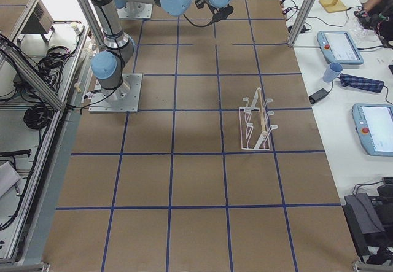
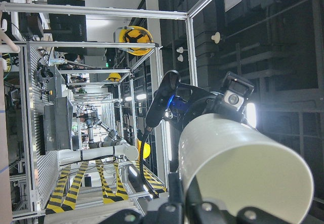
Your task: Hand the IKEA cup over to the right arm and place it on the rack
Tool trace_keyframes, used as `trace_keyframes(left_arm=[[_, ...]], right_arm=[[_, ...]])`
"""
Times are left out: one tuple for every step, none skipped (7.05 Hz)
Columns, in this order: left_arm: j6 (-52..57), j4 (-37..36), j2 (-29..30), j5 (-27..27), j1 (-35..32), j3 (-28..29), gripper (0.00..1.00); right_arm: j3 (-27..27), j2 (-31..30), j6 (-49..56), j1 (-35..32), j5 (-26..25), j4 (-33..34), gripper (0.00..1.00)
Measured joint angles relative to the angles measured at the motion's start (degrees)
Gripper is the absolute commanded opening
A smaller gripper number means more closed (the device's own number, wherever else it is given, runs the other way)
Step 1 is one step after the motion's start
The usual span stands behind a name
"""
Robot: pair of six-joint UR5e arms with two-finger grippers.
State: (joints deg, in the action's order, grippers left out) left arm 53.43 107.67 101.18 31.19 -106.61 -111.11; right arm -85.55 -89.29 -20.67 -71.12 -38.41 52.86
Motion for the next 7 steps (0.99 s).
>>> trace_keyframes(left_arm=[[-0.6,-0.1,-0.4,-0.2,0.1,0.0,1.0],[-0.8,-0.1,-0.6,-0.3,0.1,0.0,1.0],[-1.0,-0.1,-0.7,-0.4,0.1,0.1,1.0],[-1.5,-0.1,-0.8,-0.6,0.4,0.2,1.0],[-2.2,-0.1,-1.0,-0.7,0.8,0.2,1.0],[-3.4,-0.1,-1.3,-0.8,1.8,0.2,1.0],[-4.9,-0.1,-1.9,-1.6,3.5,0.2,1.0]], right_arm=[[0.1,0.0,0.0,0.0,0.0,0.1,0.5],[0.3,0.0,-0.1,0.0,0.0,0.2,0.45],[0.6,0.2,-0.1,0.0,0.0,0.3,0.38],[1.4,0.8,-0.1,0.1,0.0,0.3,0.36],[3.0,2.0,-0.1,0.2,-0.1,0.4,0.35],[5.7,4.0,0.0,0.3,-0.7,0.6,0.35],[8.9,6.3,0.2,0.4,-2.7,1.5,0.35]])
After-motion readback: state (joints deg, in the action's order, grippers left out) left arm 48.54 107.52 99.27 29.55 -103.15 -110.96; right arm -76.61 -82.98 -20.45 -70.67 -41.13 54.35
